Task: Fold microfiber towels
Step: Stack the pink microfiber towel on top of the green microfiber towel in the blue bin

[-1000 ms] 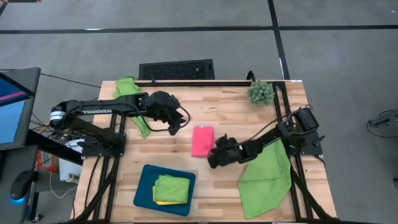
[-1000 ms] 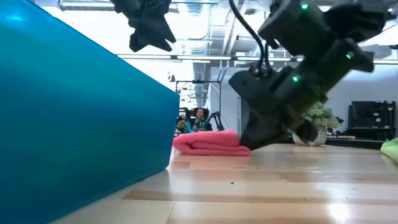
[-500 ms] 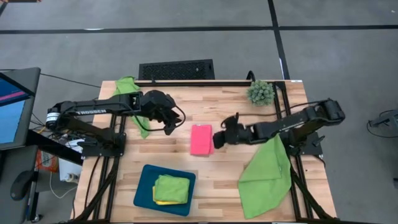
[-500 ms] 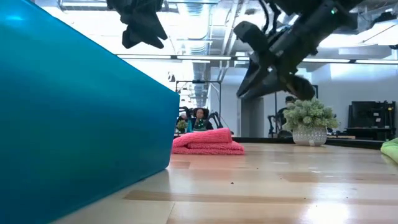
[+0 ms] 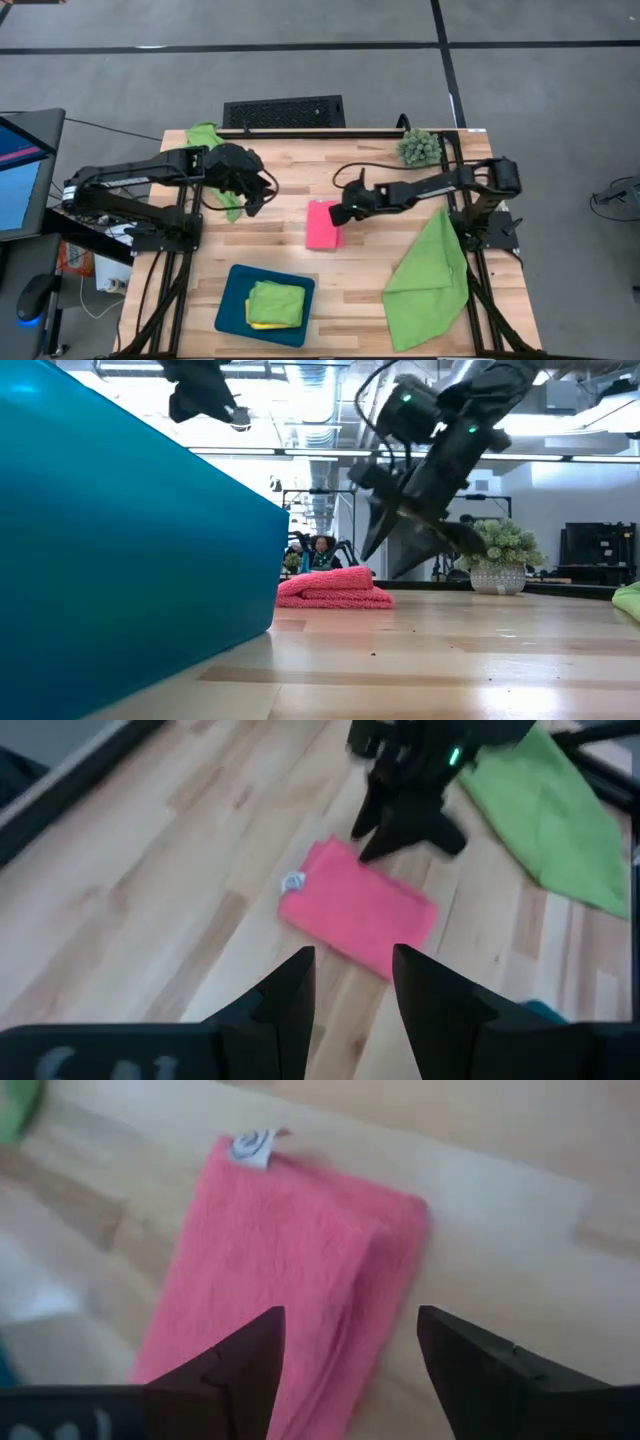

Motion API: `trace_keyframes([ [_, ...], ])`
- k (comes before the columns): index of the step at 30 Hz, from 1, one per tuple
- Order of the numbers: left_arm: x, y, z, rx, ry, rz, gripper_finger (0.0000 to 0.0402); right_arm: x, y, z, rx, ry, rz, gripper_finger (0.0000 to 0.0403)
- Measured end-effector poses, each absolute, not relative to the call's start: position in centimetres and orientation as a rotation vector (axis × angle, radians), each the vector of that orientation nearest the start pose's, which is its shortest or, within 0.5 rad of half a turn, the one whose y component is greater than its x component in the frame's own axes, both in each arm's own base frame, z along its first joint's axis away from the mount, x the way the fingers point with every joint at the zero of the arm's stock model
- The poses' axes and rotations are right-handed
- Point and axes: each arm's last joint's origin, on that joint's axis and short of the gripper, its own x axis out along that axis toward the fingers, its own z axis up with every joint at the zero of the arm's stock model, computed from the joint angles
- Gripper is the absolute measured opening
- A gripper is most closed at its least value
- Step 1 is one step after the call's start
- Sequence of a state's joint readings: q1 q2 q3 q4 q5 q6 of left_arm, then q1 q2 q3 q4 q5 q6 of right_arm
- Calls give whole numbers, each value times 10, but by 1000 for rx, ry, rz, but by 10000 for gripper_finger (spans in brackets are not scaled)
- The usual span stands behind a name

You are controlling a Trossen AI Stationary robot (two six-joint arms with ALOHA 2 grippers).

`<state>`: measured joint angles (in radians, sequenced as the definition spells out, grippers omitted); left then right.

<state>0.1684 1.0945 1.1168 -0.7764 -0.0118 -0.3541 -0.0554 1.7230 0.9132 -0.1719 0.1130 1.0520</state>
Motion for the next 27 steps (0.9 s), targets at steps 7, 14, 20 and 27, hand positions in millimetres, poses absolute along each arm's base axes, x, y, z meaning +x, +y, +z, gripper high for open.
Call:
trace_keyframes([
  [7,196,35,344,-386,690,340,128,352,-31,130,918,864,-684,254],
  [14,186,35,349,-369,667,379,128,366,-29,124,905,927,-671,193],
  [20,177,34,351,-339,680,405,128,367,-34,128,882,942,-617,29],
  [27,170,33,350,-339,707,418,128,369,-42,158,871,886,-506,13],
])
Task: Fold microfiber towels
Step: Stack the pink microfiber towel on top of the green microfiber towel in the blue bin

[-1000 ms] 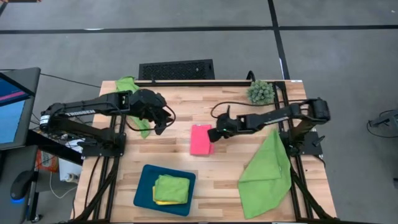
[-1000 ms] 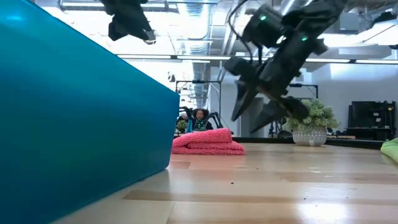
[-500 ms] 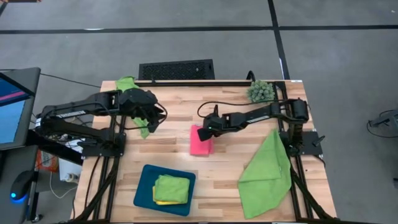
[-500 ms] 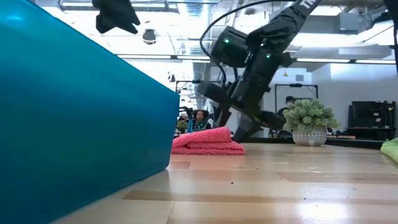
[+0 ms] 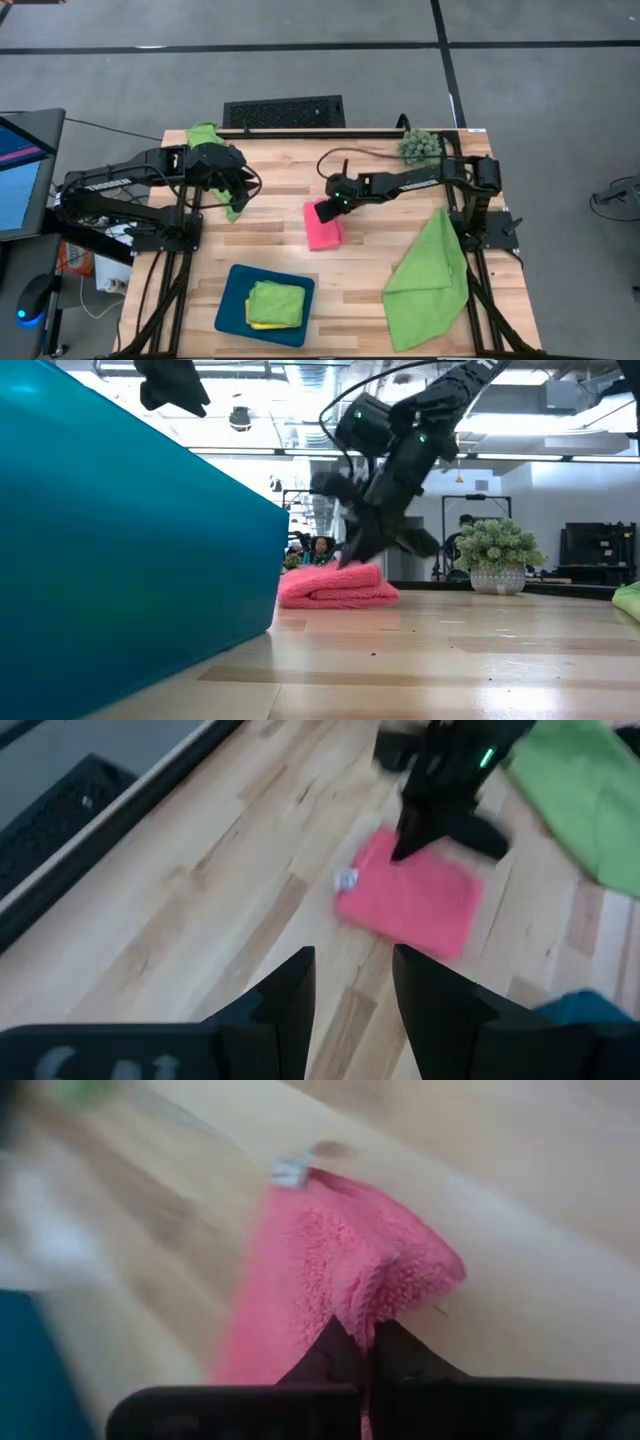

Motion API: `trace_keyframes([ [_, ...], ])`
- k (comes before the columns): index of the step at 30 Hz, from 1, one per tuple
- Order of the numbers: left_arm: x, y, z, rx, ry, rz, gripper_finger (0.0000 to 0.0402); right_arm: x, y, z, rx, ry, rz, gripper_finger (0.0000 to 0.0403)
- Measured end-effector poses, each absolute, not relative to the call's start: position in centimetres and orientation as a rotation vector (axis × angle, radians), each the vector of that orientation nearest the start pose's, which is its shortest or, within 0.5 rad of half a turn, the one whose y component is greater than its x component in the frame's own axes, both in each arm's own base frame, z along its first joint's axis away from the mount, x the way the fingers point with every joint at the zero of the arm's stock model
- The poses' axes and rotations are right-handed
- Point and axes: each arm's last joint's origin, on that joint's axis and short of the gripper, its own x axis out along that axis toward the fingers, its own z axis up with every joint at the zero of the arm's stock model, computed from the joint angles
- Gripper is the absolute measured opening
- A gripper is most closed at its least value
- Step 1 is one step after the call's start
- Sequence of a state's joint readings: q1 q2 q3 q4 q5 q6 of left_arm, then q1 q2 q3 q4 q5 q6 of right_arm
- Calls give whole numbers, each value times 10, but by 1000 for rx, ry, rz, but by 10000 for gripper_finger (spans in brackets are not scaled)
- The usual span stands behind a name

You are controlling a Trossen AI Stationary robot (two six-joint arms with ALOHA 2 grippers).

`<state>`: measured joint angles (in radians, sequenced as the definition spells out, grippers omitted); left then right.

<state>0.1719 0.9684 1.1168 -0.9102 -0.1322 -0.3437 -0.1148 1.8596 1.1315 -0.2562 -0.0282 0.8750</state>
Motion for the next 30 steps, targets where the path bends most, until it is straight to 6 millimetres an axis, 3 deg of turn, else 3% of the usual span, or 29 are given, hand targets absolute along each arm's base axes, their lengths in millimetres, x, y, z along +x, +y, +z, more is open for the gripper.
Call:
trace_keyframes([
  [9,155,31,350,-389,740,444,128,407,-33,247,661,702,-221,9],
  [17,126,26,357,-404,722,454,128,430,10,299,404,639,100,9],
  [25,96,21,363,-472,645,466,128,428,62,319,370,602,292,9],
  [30,82,18,367,-476,593,446,128,432,103,307,402,607,359,9],
])
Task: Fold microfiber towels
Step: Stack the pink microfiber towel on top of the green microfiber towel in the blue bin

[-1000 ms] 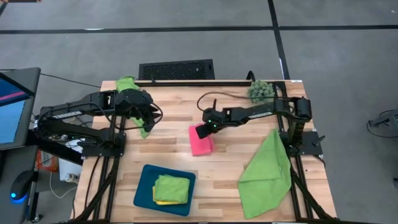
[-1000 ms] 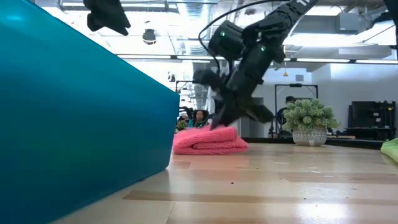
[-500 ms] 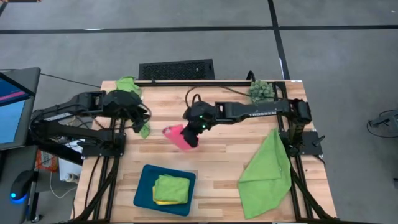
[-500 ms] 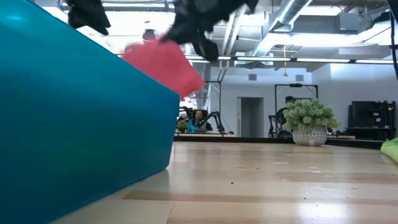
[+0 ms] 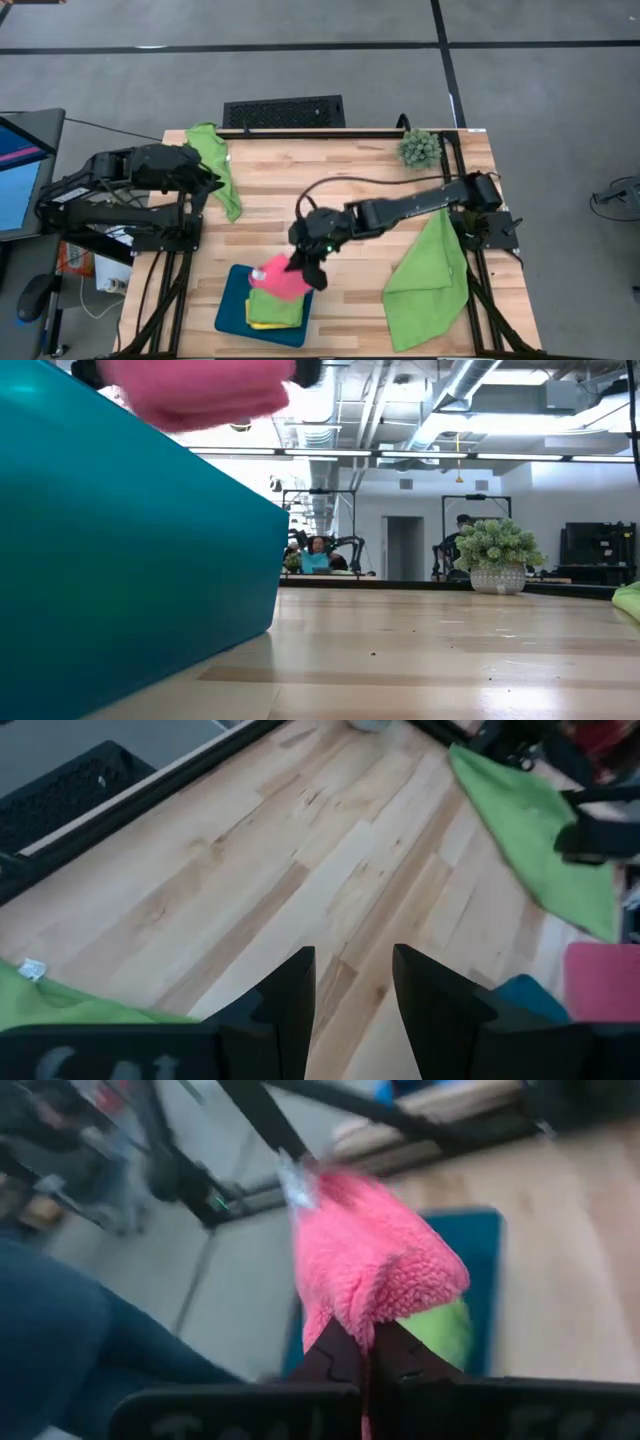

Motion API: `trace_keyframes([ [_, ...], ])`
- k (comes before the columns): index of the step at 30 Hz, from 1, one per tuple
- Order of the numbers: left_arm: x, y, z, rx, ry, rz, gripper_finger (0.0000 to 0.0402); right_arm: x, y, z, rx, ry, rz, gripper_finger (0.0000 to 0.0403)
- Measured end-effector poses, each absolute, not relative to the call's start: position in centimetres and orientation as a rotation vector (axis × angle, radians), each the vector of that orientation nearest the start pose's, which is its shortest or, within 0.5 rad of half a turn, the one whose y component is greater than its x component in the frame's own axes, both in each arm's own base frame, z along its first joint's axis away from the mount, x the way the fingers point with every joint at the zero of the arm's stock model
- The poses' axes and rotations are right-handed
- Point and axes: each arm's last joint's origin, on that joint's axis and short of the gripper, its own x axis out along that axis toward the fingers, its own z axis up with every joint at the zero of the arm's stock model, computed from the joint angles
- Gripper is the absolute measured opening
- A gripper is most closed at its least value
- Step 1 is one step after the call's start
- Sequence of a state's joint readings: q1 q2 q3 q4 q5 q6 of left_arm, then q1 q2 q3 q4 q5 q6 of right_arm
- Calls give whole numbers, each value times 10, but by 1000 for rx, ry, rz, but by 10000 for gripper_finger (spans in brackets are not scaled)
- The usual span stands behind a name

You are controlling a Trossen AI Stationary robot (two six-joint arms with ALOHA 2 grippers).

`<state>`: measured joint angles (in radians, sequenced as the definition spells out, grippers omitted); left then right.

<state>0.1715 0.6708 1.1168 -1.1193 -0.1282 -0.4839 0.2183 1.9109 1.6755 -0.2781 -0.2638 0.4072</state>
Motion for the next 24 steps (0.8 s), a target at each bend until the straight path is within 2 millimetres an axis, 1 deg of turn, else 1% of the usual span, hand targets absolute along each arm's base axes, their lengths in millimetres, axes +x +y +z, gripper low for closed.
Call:
trace_keyframes([
  [3,75,16,369,-509,565,424,128,438,126,306,437,563,405,9],
  [5,72,15,369,-532,556,410,128,435,137,301,444,616,417,9],
  [7,69,14,370,-552,549,391,128,443,150,293,445,609,439,9],
  [9,68,13,370,-565,548,385,128,440,157,285,445,682,430,10],
  [10,66,13,370,-575,543,379,128,442,162,284,445,675,439,11],
  [11,64,12,370,-585,541,376,128,446,164,284,446,653,449,12],
  [13,63,12,370,-593,538,374,128,447,167,279,447,680,463,13],
  [15,62,12,370,-594,537,371,128,454,170,267,457,705,502,11],
  [17,62,12,370,-595,539,370,128,456,172,256,461,746,515,11],
  [19,62,12,370,-595,539,370,128,460,172,253,470,745,522,13],
  [24,62,12,370,-593,539,372,128,461,167,251,465,761,529,16],
])
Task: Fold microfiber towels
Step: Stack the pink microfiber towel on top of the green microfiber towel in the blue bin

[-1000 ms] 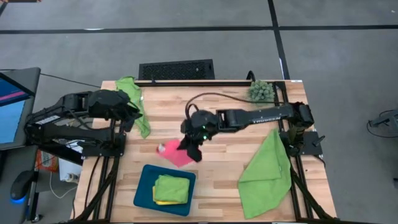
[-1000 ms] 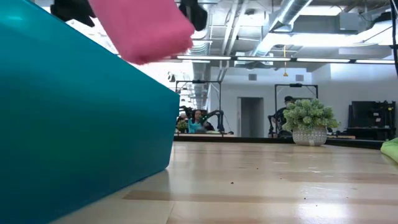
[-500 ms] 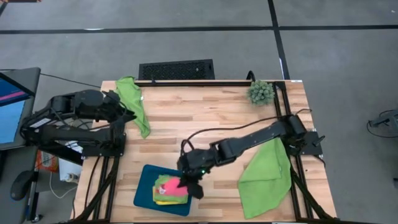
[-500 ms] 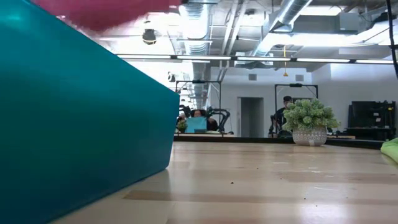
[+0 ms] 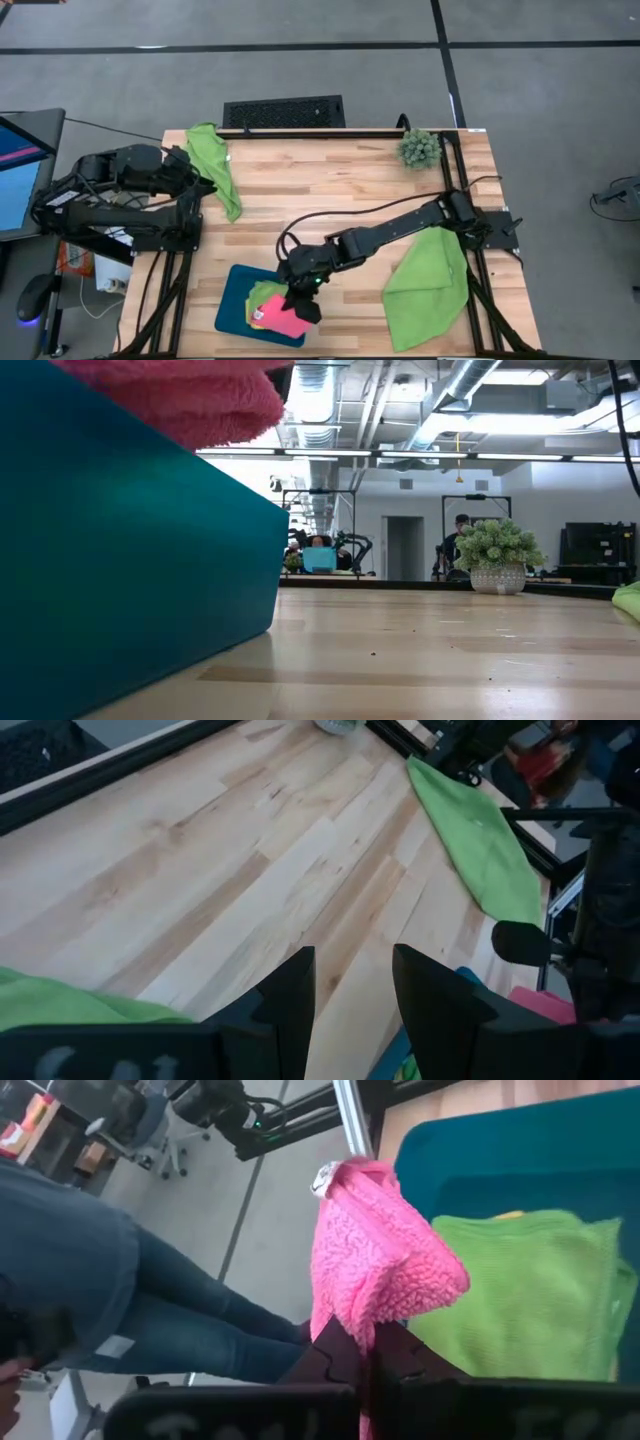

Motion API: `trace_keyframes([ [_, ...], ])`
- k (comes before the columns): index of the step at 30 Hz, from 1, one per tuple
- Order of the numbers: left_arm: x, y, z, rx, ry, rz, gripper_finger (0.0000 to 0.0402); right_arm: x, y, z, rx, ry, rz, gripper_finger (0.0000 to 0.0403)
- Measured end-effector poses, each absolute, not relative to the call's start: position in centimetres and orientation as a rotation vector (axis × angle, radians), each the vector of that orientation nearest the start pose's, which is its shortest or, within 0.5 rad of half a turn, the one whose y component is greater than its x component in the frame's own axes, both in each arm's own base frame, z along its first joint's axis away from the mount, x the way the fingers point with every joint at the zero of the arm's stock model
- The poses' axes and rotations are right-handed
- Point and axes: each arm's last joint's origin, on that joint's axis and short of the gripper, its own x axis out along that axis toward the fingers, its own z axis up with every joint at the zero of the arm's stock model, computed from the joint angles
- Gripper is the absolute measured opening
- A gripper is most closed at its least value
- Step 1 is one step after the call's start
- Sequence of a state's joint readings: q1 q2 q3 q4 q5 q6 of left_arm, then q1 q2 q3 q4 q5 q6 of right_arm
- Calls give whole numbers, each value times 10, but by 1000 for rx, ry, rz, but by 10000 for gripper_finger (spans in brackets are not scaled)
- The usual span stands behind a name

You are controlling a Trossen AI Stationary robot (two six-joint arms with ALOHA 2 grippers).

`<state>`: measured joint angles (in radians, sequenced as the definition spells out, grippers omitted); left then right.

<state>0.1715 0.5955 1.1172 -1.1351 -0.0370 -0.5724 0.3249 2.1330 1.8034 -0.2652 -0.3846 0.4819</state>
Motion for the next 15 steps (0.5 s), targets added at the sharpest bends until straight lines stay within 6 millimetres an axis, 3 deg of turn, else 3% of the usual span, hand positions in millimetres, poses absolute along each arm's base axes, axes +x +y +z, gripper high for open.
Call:
trace_keyframes([
  [7,62,12,370,-589,538,377,128,463,158,250,459,773,554,16],
  [11,62,12,370,-577,539,376,128,462,168,234,468,836,608,15],
  [15,62,12,370,-573,539,376,128,460,177,237,461,827,654,17],
])
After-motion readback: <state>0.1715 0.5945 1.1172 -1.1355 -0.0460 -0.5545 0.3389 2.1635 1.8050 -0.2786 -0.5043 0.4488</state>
